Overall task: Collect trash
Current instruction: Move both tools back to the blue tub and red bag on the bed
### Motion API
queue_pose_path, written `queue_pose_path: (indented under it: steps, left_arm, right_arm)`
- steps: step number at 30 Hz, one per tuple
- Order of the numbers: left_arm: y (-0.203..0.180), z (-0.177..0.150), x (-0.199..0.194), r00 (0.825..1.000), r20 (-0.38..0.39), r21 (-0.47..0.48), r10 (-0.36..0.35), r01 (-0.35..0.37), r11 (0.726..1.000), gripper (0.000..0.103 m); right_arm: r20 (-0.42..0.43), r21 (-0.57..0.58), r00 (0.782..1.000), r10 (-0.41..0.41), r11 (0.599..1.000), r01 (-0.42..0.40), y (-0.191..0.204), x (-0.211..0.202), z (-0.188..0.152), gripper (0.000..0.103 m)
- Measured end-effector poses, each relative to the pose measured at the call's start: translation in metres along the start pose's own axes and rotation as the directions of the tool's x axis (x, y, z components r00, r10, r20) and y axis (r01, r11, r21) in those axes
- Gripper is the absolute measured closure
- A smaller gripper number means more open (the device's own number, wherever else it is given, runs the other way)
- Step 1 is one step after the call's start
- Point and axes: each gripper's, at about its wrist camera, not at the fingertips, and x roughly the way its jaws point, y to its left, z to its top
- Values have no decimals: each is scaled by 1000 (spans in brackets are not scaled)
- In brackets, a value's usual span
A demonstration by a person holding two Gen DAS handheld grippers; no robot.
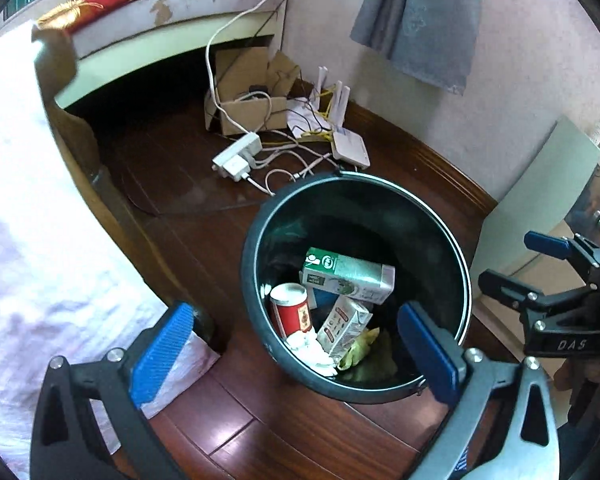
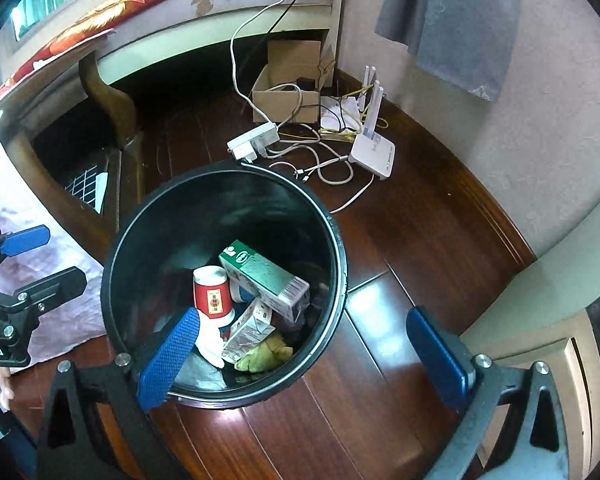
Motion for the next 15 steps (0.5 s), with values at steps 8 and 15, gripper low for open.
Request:
queue_pose_path:
  steps: [8,15]
  left_arm:
    - [0,2,-19,999,35,10,20,-20,1000,0]
    - [1,-1,-55,996,84,18,40,-41,999,0]
  right_arm:
    - [36,-3,999,17,1000,-17,9,-15,4,0]
    - [104,-19,994,42,999,-40,23,-48,10,0]
